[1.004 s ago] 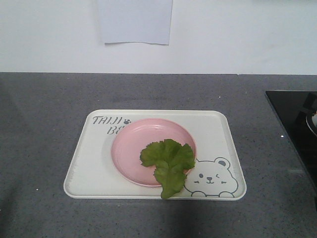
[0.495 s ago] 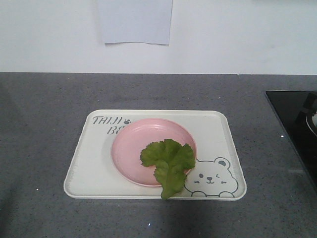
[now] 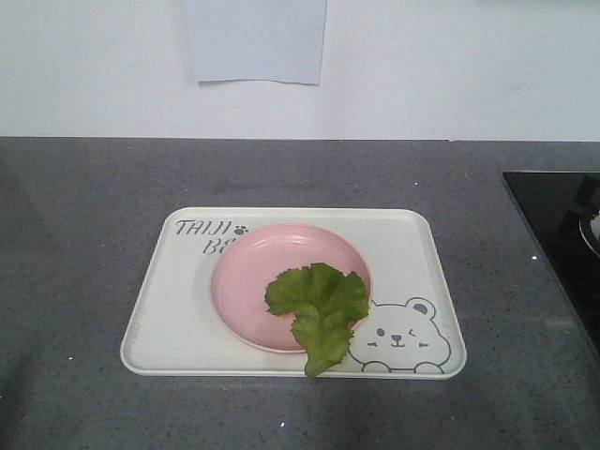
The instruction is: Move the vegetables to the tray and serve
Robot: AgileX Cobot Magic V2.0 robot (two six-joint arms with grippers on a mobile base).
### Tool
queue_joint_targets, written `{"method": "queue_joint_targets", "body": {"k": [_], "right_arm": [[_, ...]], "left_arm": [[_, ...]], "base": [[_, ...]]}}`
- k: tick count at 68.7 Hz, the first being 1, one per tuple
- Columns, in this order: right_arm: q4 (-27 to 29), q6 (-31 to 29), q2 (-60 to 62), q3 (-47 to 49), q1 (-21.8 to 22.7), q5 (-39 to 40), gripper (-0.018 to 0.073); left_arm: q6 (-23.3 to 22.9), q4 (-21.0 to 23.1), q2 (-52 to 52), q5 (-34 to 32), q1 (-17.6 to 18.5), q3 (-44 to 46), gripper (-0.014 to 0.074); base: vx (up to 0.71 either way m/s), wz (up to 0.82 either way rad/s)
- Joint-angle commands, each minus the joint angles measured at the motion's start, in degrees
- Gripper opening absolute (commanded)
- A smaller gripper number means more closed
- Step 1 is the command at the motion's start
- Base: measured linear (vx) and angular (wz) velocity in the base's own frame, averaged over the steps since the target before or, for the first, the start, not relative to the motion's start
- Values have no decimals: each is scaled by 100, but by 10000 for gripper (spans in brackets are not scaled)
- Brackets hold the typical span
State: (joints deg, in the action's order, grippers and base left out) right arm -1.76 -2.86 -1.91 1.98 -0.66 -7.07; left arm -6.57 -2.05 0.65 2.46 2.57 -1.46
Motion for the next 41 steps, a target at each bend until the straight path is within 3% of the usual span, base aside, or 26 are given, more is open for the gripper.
{"method": "queue_joint_targets", "body": {"k": [1,41], "right_arm": [[-63,28,143,-139,15,762,-6],[354,-3,308,-454,15,524,-6]], "left_arm": [[-18,42,86,-440,-21,-156,-6],[-18,42,86,-440,-21,-156,-6]], "base": [[0,0],[0,0]]}}
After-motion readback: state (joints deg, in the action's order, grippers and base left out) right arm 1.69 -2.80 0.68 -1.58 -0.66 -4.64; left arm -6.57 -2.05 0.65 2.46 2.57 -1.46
